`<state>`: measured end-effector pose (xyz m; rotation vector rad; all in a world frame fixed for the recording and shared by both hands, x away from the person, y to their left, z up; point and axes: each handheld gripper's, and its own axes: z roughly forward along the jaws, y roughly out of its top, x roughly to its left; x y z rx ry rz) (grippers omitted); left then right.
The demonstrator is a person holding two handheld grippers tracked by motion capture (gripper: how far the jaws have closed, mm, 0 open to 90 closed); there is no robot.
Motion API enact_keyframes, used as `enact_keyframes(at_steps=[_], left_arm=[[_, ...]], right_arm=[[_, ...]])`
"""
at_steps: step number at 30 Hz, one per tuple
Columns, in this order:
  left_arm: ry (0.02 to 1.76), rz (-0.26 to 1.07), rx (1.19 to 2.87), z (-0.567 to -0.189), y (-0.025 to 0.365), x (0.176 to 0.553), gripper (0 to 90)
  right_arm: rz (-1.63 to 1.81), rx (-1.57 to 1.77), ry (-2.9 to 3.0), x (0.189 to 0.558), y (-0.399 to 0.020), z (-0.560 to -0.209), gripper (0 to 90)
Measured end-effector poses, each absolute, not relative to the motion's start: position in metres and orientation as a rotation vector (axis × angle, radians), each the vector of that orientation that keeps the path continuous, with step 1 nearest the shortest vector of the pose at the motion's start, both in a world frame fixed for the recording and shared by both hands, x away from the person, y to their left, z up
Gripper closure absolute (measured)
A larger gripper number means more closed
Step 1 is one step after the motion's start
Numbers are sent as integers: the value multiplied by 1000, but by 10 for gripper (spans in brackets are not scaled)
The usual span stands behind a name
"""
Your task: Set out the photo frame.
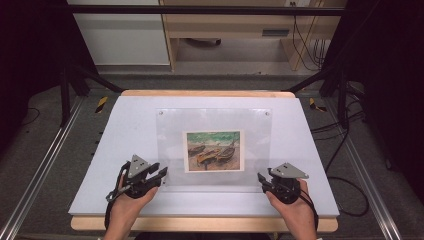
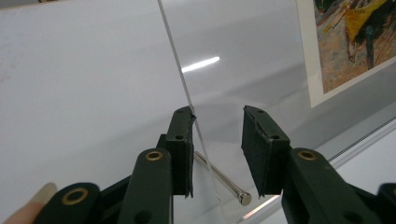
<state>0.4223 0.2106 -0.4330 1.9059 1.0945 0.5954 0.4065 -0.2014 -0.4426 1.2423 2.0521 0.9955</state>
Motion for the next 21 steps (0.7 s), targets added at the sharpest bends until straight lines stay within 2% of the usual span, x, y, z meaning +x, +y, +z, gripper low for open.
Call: enact_keyframes(at_steps=[21], left_arm=[[1094,592,1877,-437,213,415,684]], right_arm=[[998,1237,2030,398,-202,-448,628]])
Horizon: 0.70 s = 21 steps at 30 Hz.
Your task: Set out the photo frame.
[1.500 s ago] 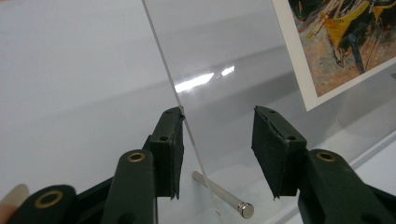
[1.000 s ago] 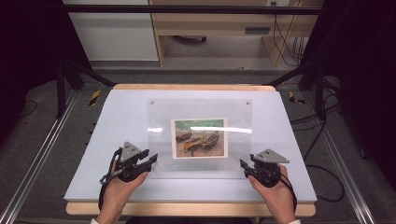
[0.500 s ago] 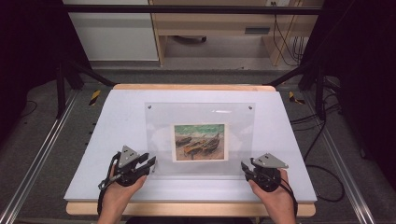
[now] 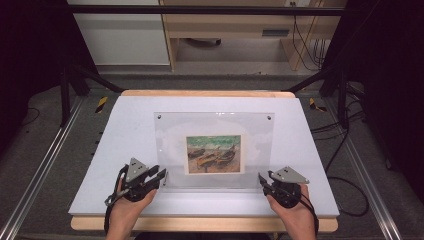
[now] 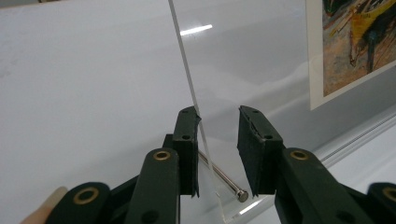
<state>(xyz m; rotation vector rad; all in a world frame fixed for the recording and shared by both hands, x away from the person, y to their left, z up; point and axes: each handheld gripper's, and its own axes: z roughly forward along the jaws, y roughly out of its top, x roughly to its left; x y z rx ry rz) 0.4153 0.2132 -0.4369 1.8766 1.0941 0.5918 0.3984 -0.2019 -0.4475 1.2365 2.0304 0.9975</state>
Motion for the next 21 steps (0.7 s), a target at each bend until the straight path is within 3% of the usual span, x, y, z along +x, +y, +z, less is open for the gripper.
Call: enact_keyframes(at_steps=[21], left_arm=[[1087,566,1864,-440,216,411,707]], right_arm=[[1019,1234,2019,395,-203,-451,633]])
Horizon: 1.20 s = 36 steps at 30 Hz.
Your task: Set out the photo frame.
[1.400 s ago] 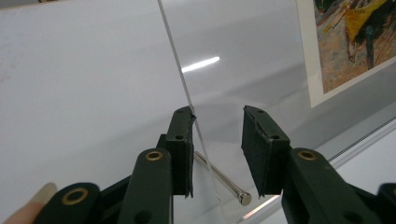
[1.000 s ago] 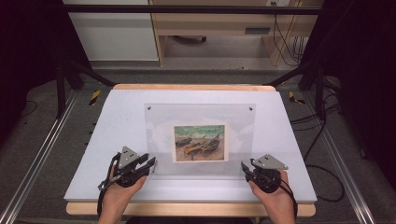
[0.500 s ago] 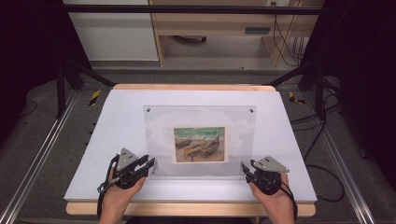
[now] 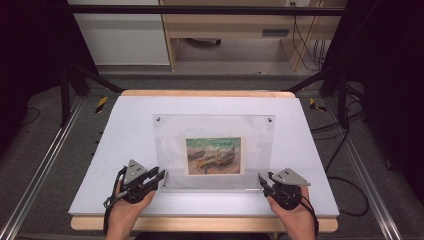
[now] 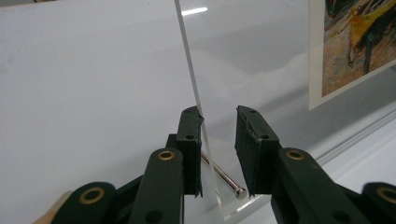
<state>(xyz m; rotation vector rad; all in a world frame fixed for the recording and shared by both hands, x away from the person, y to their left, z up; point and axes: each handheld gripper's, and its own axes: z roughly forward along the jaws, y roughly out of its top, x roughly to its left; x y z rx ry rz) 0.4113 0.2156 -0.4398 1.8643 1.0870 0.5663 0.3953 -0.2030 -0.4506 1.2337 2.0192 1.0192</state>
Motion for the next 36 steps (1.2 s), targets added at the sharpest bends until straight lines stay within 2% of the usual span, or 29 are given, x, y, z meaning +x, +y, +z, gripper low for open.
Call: enact_keyframes(at_steps=[36], left_arm=[[1056,541,1902,-442,220,403,723]], right_arm=[[1013,1228,2041,389,-203,-454,626]])
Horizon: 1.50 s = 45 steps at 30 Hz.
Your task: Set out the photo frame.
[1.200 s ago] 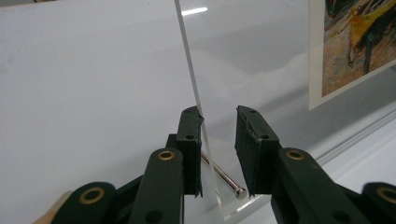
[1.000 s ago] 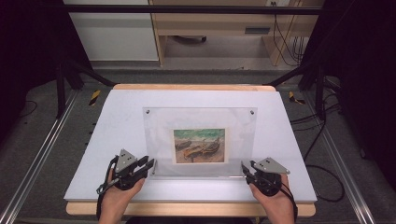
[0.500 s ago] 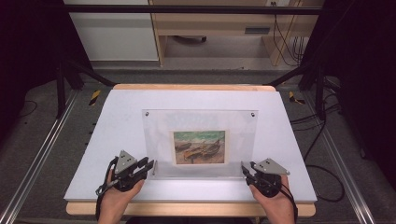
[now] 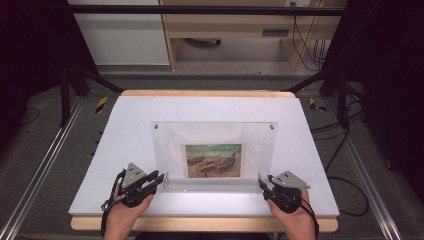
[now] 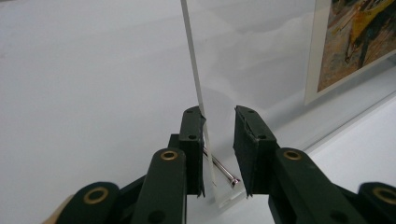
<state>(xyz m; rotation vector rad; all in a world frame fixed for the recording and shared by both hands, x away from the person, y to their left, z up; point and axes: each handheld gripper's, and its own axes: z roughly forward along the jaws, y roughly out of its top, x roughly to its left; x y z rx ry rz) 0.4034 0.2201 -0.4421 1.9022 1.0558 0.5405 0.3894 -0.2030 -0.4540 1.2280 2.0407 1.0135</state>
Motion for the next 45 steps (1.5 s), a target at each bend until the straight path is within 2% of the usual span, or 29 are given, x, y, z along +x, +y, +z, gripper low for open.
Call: enact_keyframes(at_steps=[45], left_arm=[[1021,537,1956,-443,221,398,720]], right_arm=[[1029,1227,2070,385,-205,-458,596]])
